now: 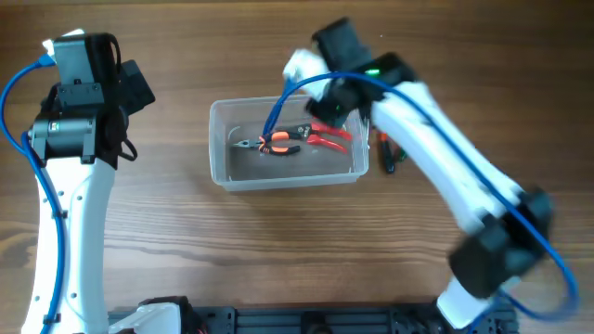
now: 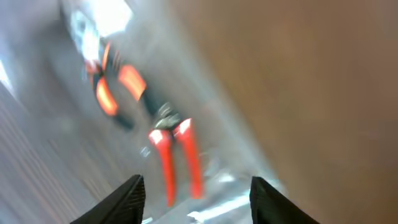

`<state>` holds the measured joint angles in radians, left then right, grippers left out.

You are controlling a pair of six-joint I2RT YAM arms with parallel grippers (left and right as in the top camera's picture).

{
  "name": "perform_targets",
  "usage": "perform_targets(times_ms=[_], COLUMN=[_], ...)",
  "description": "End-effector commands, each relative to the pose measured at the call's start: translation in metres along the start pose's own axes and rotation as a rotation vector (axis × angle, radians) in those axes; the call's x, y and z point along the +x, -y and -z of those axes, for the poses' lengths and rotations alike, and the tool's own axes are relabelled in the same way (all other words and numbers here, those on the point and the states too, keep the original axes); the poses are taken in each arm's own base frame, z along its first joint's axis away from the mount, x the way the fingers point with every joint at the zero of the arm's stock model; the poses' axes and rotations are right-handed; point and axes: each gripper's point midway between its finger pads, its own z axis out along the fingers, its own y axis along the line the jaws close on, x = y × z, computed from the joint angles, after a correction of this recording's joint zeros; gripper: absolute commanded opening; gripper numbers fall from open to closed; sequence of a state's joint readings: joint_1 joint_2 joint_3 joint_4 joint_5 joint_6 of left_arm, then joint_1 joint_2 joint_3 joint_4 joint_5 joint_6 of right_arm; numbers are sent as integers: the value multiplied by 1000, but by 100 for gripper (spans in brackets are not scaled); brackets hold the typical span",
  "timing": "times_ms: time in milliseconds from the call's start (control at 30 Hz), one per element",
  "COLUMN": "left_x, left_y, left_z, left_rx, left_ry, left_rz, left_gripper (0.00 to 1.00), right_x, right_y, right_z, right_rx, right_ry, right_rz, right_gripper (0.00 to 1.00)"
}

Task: Pack container
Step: 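Grasp the red-handled shears with the right gripper and place them in the container, then grasp the green-handled screwdriver with the right gripper and drop it in the container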

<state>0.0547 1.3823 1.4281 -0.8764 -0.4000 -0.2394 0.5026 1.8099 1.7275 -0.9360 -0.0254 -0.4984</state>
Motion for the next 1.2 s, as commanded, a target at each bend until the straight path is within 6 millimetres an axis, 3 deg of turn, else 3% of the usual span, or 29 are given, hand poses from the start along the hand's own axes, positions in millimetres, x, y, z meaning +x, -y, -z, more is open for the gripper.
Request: perform_targets(times_ms=[0,33,67,100,167,200,400,600,633,700,833,967,1000,1067,1100,1133,1167], left_x=[-1,-1,-1,-1,-1,-1,-1,-1,-1,-1,-1,-1,-1,-1,-1,-1,-1], left_y=[-4,-4,-4,-4,-4,-4,-4,-4,-4,-4,-4,-4,-4,-4,-4,-4,-4], left_z=[-2,-2,-2,-2,-2,-2,-2,-2,-2,-2,-2,-2,-2,-2,-2,-2,-2], left_rx=[-23,-23,-23,-23,-23,-23,-23,-23,-23,-23,-23,-23,-23,-23,-23,-23,-23], left_ry=[2,2,2,2,2,2,2,2,2,2,2,2,2,2,2,2,2], left_rz=[3,3,3,2,2,3,2,2,2,3,3,3,3,2,3,3,2], left_gripper=[100,100,100,100,100,100,100,100,100,100,100,100,100,100,100,100,100], right_x=[19,63,111,150,189,212,242,269,271,270,272,265,252,204,162,124,79], right_y=[84,107,121,121,108,90,57,41,39,40,41,51,62,92,98,93,74], right_z=[110,116,106,83,47,12,-57,-101,-107,-110,-111,-105,-93,-47,-15,10,35], right_rx=[246,283,272,199,116,52,-5,-36,-39,-36,1,8,6,42,41,21,-38], right_ry=[169,108,20,-64,-177,-270,-447,-564,-573,-567,-577,-552,-515,-383,-281,-188,-76], right_rz=[-591,-862,-1101,-1228,-1338,-1419,-1497,-1510,-1512,-1507,-1475,-1385,-1333,-1154,-1008,-871,-700], right_gripper=[71,65,65,65,64,59,57,54,49,42,5,4,4,4,4,4,4])
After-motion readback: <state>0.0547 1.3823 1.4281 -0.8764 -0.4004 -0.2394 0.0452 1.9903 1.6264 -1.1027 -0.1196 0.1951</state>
